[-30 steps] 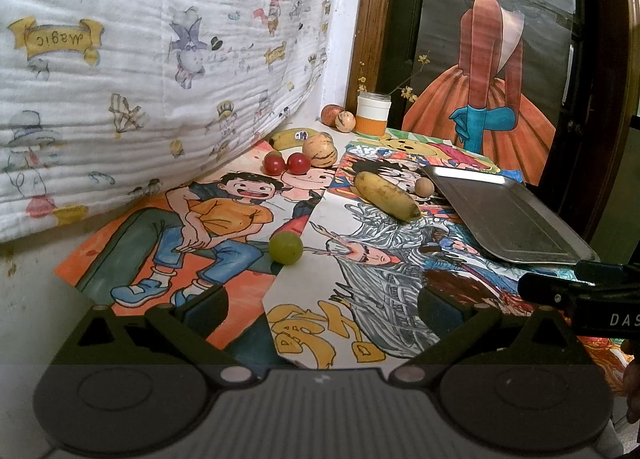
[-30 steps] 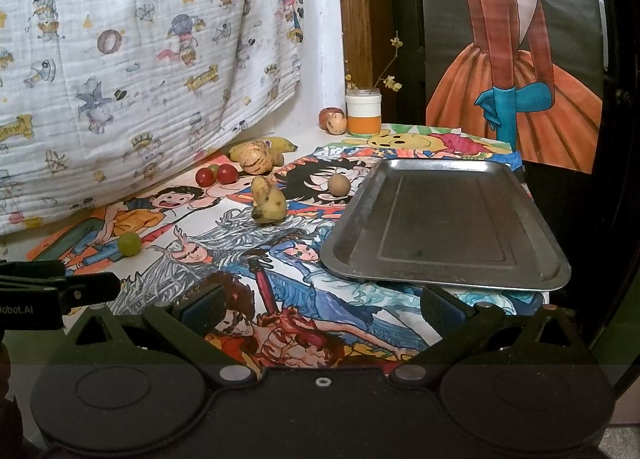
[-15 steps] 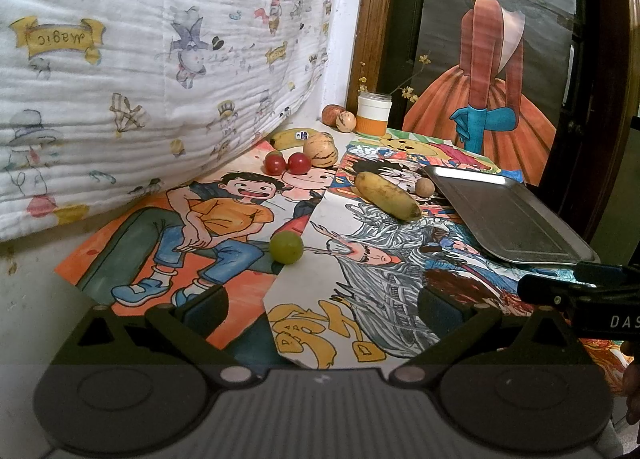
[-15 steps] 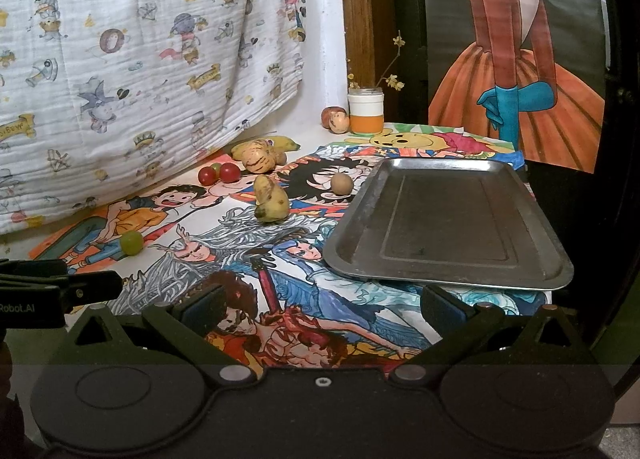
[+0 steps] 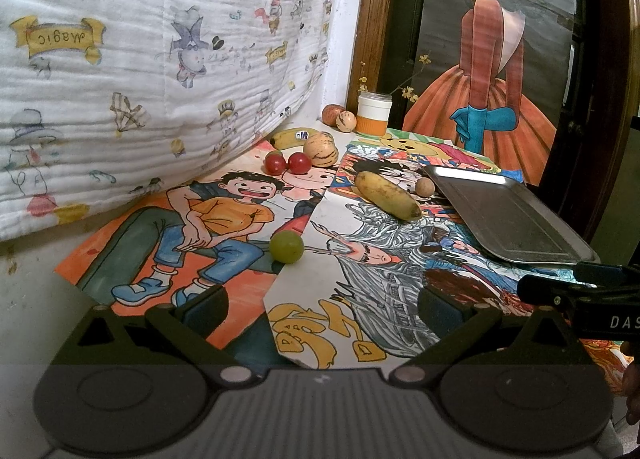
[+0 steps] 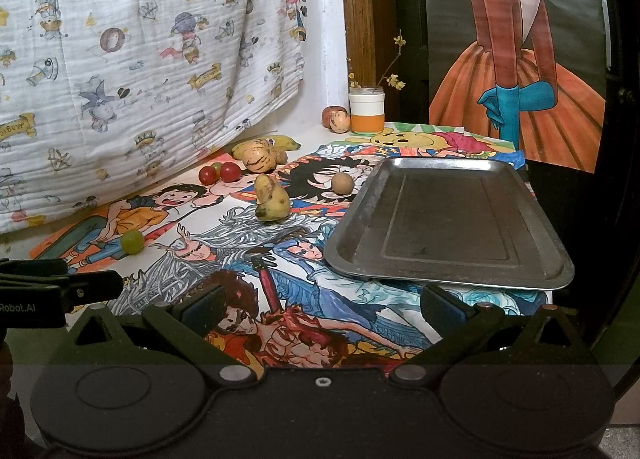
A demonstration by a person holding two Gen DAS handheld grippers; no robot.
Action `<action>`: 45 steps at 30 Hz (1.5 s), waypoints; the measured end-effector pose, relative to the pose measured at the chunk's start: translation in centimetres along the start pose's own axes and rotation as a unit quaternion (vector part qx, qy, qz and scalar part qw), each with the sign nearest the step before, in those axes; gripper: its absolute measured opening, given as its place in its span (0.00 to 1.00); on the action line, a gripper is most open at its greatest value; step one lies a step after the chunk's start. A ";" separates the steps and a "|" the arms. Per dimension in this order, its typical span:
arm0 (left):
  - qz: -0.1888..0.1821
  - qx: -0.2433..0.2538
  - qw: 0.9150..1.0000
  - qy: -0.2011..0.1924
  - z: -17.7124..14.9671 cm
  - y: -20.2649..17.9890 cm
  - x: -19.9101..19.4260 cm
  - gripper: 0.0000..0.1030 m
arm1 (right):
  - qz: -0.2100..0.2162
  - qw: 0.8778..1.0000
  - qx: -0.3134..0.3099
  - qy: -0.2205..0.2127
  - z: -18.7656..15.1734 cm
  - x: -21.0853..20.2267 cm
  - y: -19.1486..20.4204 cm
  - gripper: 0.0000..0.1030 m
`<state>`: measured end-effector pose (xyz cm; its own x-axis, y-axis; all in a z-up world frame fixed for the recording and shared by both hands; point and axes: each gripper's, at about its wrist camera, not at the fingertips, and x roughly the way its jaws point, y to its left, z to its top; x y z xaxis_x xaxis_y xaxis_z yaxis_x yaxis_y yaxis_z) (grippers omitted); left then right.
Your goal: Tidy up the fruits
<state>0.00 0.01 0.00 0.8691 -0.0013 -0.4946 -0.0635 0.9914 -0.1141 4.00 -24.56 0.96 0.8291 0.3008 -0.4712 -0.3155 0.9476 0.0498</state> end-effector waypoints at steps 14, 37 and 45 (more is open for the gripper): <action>0.001 0.004 1.000 -0.002 0.2 0.0 0.1 1.00 | -0.001 1.000 -0.001 -0.001 0.2 -0.1 -0.4 1.00; -0.013 -0.005 1.000 0.026 4.0 3.0 4.2 1.00 | 0.145 0.985 -0.042 0.086 11.2 7.5 1.3 1.00; -0.022 -0.033 0.998 0.057 4.7 3.8 5.8 0.90 | 0.167 0.977 -0.041 0.126 12.6 11.9 2.9 0.95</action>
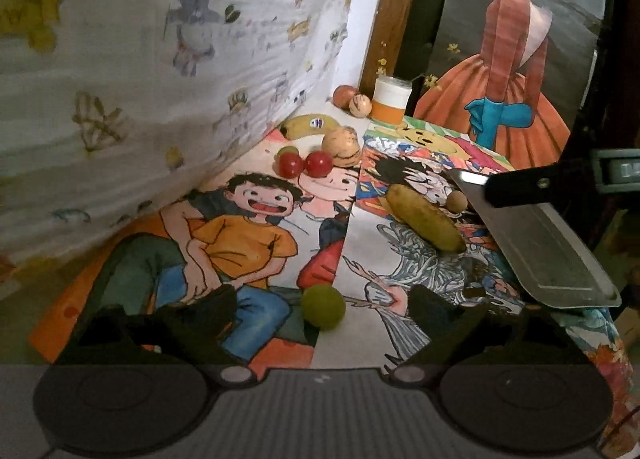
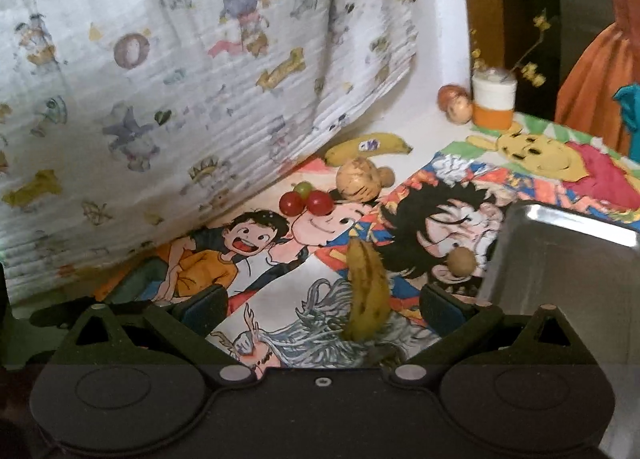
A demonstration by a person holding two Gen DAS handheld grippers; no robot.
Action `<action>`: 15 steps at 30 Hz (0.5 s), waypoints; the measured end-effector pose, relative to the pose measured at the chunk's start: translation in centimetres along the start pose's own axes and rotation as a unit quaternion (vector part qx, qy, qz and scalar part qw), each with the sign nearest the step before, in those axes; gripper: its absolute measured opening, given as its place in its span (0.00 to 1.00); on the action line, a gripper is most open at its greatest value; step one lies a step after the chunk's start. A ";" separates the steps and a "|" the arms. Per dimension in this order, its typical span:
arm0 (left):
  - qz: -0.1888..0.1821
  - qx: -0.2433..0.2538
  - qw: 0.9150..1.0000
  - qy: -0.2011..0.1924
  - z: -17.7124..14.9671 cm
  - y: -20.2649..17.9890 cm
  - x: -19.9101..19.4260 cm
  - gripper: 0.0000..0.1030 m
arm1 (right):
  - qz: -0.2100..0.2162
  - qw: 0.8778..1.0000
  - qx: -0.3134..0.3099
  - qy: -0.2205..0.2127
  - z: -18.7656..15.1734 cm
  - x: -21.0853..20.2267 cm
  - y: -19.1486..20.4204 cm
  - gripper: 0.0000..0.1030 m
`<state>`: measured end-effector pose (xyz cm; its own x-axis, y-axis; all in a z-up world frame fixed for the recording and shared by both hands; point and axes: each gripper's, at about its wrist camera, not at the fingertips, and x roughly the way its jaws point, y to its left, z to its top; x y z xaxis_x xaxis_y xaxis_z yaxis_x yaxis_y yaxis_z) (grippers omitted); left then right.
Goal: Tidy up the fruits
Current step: 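Reach the right tool to the yellow banana and close on it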
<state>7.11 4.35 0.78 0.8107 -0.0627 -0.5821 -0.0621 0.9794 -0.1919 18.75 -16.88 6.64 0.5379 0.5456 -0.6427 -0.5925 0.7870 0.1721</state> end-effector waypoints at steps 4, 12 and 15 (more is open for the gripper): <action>0.001 -0.009 1.000 0.015 0.0 -0.2 0.7 0.85 | -0.002 1.000 -0.006 0.019 -0.1 2.4 -0.2 0.88; 0.028 -0.021 0.999 0.024 0.8 -0.9 1.8 0.70 | -0.024 0.999 -0.003 0.039 -0.3 5.7 -1.4 0.83; 0.033 -0.021 0.999 0.028 1.0 -1.0 2.2 0.64 | -0.023 0.999 -0.003 0.042 -0.3 6.3 -1.6 0.78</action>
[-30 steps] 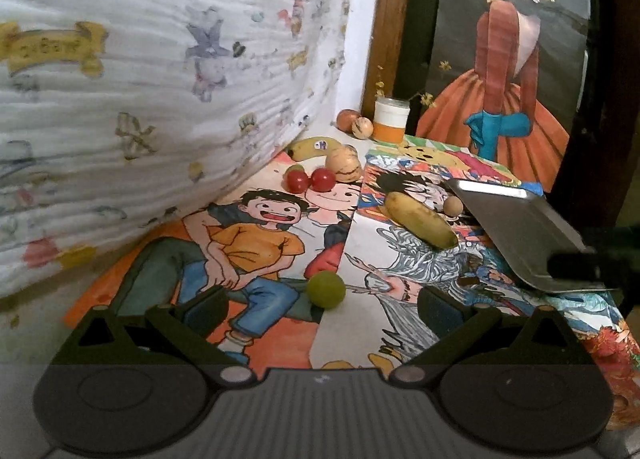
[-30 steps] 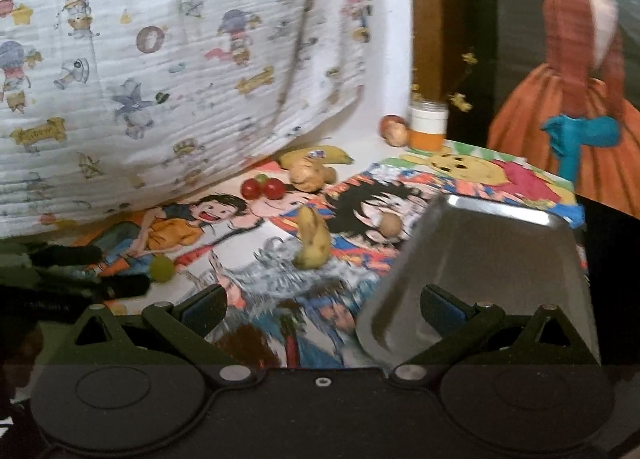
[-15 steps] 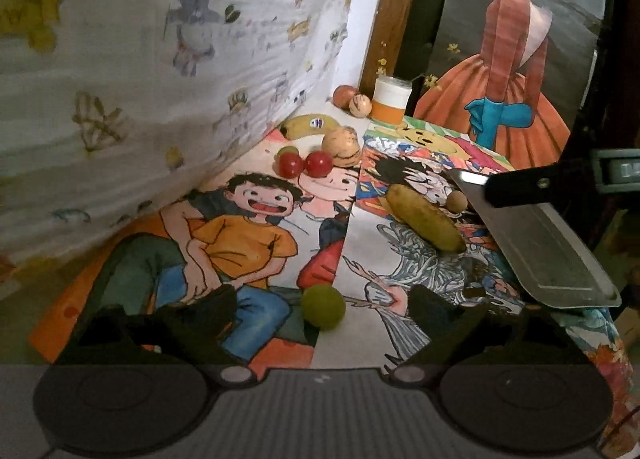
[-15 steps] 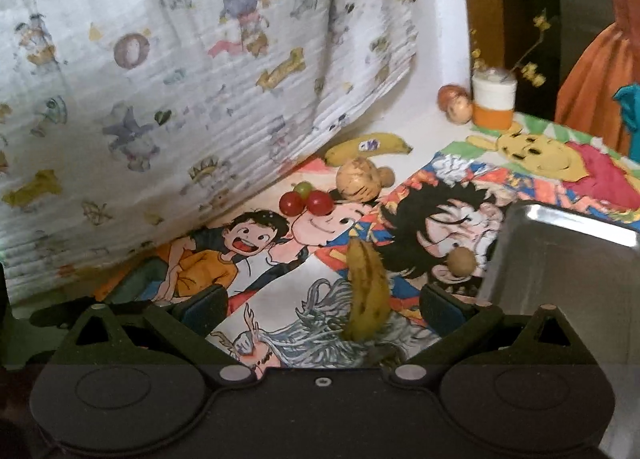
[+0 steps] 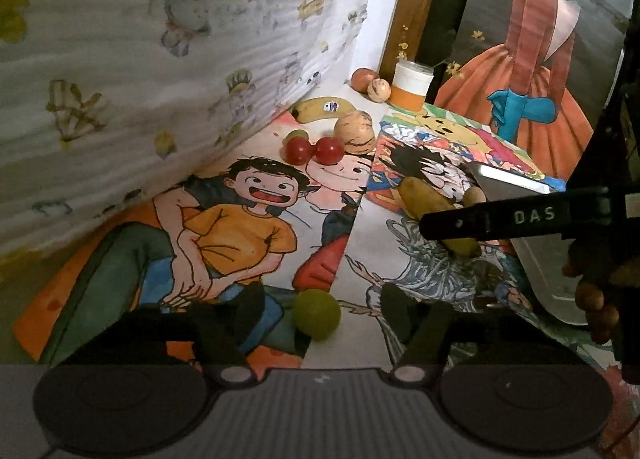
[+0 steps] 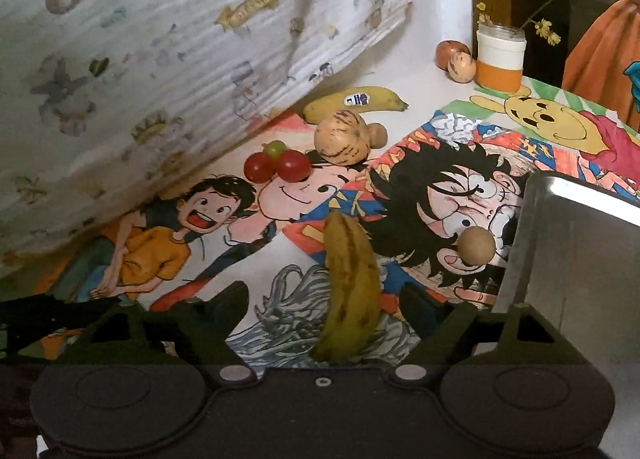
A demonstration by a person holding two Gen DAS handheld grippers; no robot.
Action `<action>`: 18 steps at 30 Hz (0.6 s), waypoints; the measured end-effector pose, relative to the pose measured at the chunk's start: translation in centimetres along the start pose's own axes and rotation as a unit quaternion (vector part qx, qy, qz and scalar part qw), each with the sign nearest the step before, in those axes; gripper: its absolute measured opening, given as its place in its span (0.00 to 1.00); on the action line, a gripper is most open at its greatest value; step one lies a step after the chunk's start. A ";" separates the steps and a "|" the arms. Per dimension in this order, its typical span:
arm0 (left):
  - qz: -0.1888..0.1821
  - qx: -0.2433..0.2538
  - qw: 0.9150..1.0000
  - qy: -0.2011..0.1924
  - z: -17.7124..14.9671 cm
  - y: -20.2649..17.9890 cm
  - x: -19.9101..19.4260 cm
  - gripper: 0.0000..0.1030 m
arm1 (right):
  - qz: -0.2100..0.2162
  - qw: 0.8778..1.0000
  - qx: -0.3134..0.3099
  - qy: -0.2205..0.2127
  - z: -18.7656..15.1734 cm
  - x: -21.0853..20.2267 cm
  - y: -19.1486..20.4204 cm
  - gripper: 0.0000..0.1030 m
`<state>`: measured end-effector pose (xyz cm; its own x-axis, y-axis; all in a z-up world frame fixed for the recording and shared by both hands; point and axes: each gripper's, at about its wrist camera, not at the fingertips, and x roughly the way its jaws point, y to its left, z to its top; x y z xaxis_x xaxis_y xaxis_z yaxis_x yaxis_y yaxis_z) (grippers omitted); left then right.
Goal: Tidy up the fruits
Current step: 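Reach the right tool to the yellow banana and close on it, then grasp the small green fruit with the left tool while the right tool lifts the banana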
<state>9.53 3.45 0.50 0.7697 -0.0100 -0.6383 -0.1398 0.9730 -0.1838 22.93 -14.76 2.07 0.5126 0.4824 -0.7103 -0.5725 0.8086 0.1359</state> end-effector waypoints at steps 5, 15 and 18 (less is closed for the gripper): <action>0.016 0.002 1.000 -0.002 -0.1 -0.3 0.2 0.59 | 0.000 1.000 -0.017 -0.002 0.0 0.7 0.6 0.72; 0.040 0.028 0.999 -0.005 -0.7 -1.3 -0.2 0.42 | -0.023 1.000 -0.014 -0.010 -0.8 1.3 0.4 0.55; 0.043 0.033 0.999 -0.004 -0.8 -1.6 -0.2 0.37 | -0.027 0.999 -0.007 -0.015 -0.9 1.1 0.2 0.48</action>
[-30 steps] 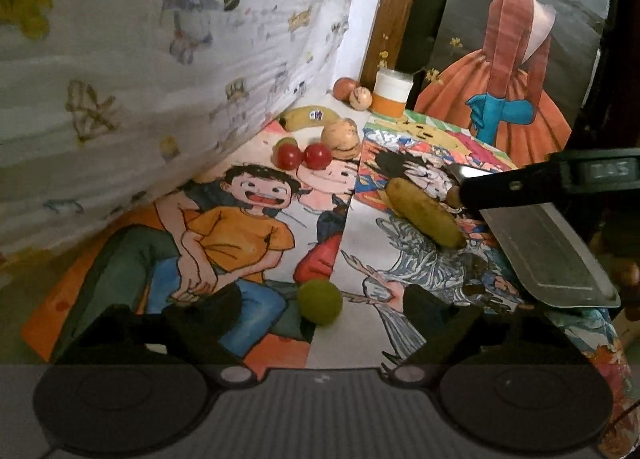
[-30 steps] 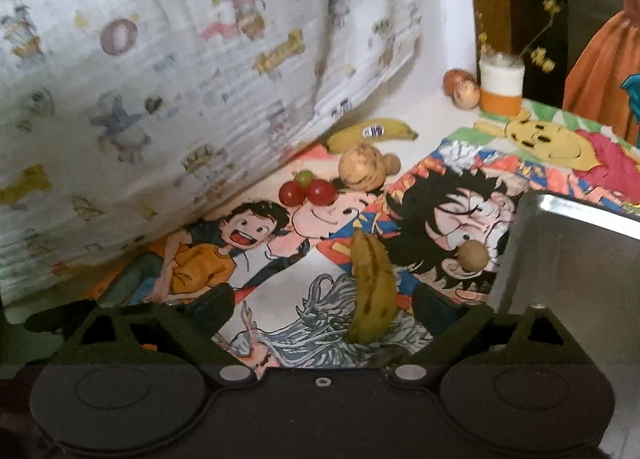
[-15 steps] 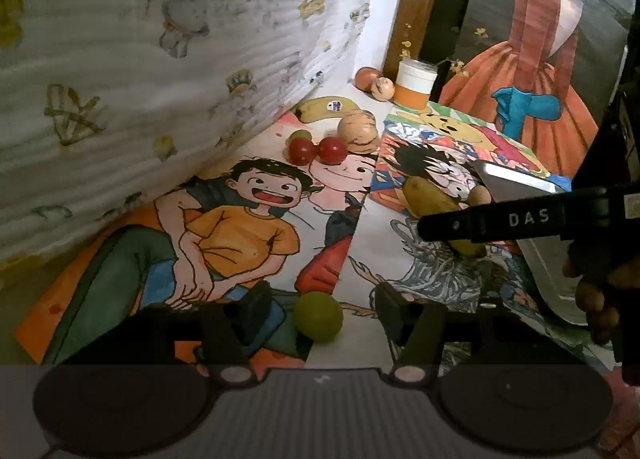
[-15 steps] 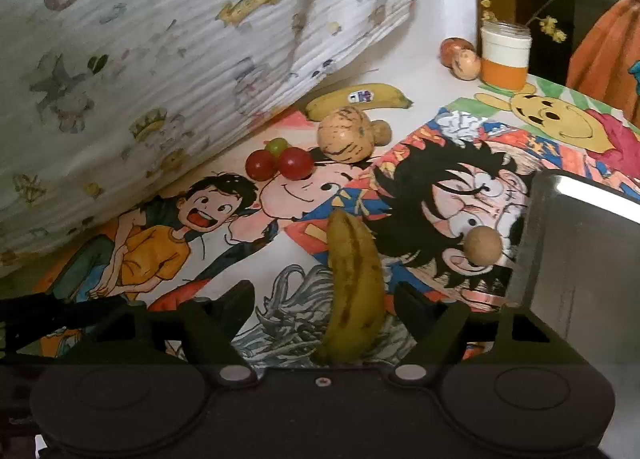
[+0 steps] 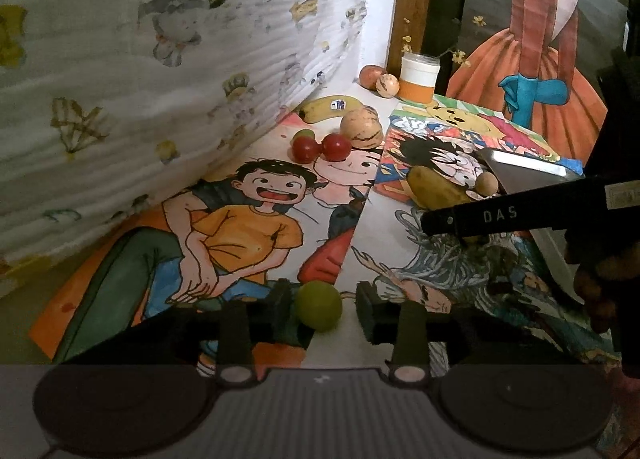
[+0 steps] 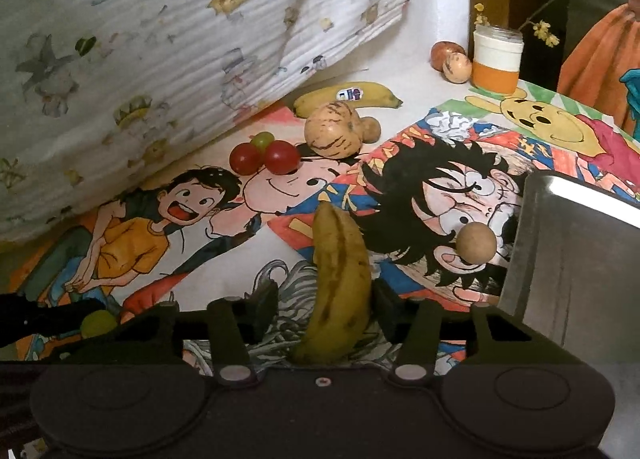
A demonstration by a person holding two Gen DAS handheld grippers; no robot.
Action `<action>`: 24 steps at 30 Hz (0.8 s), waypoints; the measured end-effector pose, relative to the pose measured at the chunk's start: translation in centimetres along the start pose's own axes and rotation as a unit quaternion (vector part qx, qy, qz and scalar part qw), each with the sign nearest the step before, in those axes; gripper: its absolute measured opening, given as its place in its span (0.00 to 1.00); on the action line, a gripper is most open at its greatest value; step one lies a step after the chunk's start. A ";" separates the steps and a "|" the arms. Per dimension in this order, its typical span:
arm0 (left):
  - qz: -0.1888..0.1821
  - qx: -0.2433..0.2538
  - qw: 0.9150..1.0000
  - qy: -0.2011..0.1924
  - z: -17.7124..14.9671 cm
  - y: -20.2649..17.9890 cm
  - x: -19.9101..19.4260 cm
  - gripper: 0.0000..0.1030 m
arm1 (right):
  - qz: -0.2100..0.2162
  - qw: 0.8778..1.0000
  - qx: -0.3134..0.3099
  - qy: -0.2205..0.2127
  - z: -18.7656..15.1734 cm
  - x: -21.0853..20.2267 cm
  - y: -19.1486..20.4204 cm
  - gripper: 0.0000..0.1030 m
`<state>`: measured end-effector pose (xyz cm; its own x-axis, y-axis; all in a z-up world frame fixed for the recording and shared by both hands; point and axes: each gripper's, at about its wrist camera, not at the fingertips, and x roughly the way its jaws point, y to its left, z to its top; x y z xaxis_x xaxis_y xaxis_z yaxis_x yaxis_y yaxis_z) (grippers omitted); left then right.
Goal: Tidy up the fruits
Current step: 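Grasp the small green fruit with the left tool while the right tool lifts the banana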
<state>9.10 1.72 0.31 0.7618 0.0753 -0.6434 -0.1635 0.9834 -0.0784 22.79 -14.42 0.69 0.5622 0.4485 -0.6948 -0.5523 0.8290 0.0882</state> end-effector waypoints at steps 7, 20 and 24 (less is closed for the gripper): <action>0.005 -0.003 1.000 0.002 0.0 0.0 -0.1 0.27 | -0.008 1.000 0.011 -0.008 -0.3 -0.2 -0.5 0.35; 0.005 -0.017 1.000 0.003 0.1 0.0 -0.1 0.26 | 0.017 0.998 0.061 -0.011 -1.2 -1.3 -1.0 0.30; -0.005 -0.020 1.000 0.003 0.0 -0.3 -0.6 0.26 | 0.051 0.994 0.101 -0.008 -2.5 -2.7 -1.0 0.30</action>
<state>8.72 1.39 0.69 0.7600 0.0646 -0.6467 -0.1807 0.9768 -0.1148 20.31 -17.33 0.73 0.5202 0.5375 -0.6637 -0.4727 0.8284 0.3004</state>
